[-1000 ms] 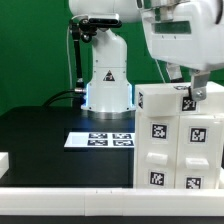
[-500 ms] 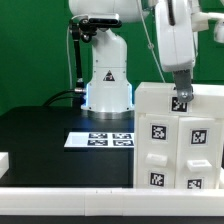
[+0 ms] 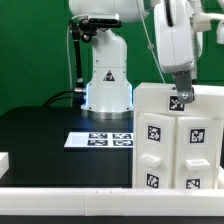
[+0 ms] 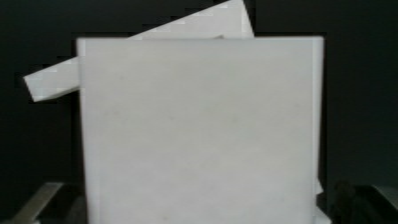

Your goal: Assemble cabinet

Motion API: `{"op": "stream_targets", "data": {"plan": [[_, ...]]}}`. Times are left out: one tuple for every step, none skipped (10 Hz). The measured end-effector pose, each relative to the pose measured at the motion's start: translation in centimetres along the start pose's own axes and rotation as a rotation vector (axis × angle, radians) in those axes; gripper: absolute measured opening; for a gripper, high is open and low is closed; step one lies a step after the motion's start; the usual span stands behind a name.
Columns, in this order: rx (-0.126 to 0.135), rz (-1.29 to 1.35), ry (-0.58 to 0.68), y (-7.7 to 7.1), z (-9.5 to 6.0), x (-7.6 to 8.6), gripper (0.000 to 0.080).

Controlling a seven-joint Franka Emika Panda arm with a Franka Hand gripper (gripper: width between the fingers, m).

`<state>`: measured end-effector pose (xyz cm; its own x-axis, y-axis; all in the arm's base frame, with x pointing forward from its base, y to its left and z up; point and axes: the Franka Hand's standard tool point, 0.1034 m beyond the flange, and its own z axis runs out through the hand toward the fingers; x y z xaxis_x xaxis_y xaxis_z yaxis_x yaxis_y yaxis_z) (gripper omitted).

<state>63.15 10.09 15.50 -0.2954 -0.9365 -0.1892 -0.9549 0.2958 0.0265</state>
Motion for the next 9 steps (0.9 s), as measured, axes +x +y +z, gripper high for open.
{"op": "stream_targets", "data": {"plan": [[-0.002, -0.011, -0.001, 0.1, -0.1, -0.1, 0.0648], [0.002, -0.031, -0.008, 0.1, -0.8, -0.3, 0.0649], [0.010, -0.041, -0.020, 0.4, -1.6, -0.4, 0.0649], [0.015, -0.050, -0.027, 0.7, -2.3, -0.5, 0.0649], [0.019, -0.062, -0.031, 0.9, -2.9, -0.7, 0.0649], [0.019, -0.077, -0.031, 0.9, -2.9, -0.7, 0.0649], [0.012, -0.094, -0.030, 1.0, -2.9, -0.7, 0.0649], [0.011, -0.096, -0.029, 1.0, -2.9, -0.7, 0.0649], [0.010, -0.097, -0.029, 1.0, -2.8, -0.7, 0.0649]]}}
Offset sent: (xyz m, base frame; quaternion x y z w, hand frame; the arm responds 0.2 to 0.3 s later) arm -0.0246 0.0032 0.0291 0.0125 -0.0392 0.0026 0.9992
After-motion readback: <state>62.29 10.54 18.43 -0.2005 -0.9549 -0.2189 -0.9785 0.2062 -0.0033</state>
